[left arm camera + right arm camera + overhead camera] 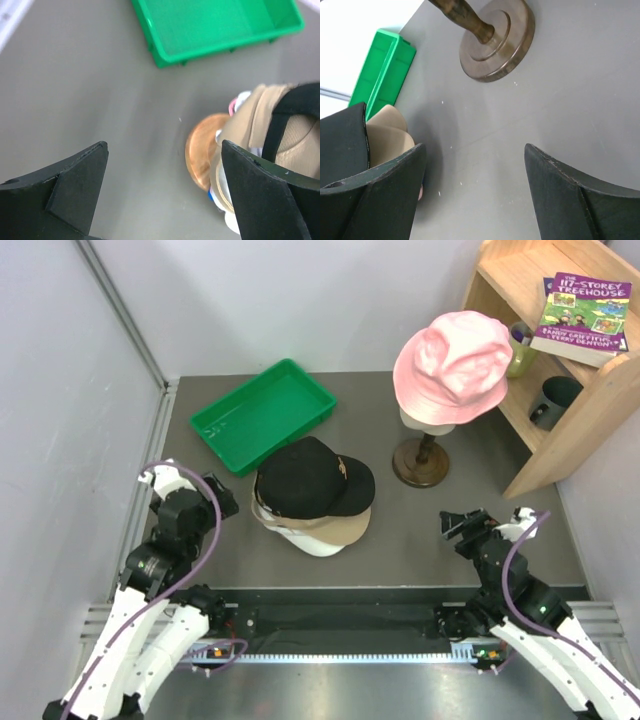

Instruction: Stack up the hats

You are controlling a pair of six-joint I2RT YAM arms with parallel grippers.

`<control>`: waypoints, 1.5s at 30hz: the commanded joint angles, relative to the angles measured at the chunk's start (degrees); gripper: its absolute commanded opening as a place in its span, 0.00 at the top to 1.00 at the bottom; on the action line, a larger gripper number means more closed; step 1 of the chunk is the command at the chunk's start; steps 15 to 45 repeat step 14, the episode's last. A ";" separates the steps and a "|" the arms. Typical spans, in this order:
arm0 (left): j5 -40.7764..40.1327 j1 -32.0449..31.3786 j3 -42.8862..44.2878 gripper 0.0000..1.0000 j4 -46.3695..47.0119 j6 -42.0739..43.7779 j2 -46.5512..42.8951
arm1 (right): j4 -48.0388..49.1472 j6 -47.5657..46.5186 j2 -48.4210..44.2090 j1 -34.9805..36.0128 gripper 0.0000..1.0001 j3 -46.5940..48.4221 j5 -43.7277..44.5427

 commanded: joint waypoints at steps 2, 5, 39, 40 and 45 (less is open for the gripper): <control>-8.02 0.30 3.34 0.01 -1.22 -0.55 -1.09 | -0.30 -1.58 -0.64 -0.21 0.21 2.68 2.36; -9.61 0.30 5.88 0.01 -4.04 -1.17 0.59 | -0.39 -1.58 -0.64 -0.21 0.21 2.68 2.62; -9.71 0.30 7.47 0.01 -2.19 1.99 -0.55 | 0.22 -3.15 -0.64 -0.12 0.22 2.85 3.24; -9.71 0.30 7.47 0.01 -2.19 1.99 -0.55 | 0.22 -3.15 -0.64 -0.12 0.22 2.85 3.24; -9.71 0.30 7.47 0.01 -2.19 1.99 -0.55 | 0.22 -3.15 -0.64 -0.12 0.22 2.85 3.24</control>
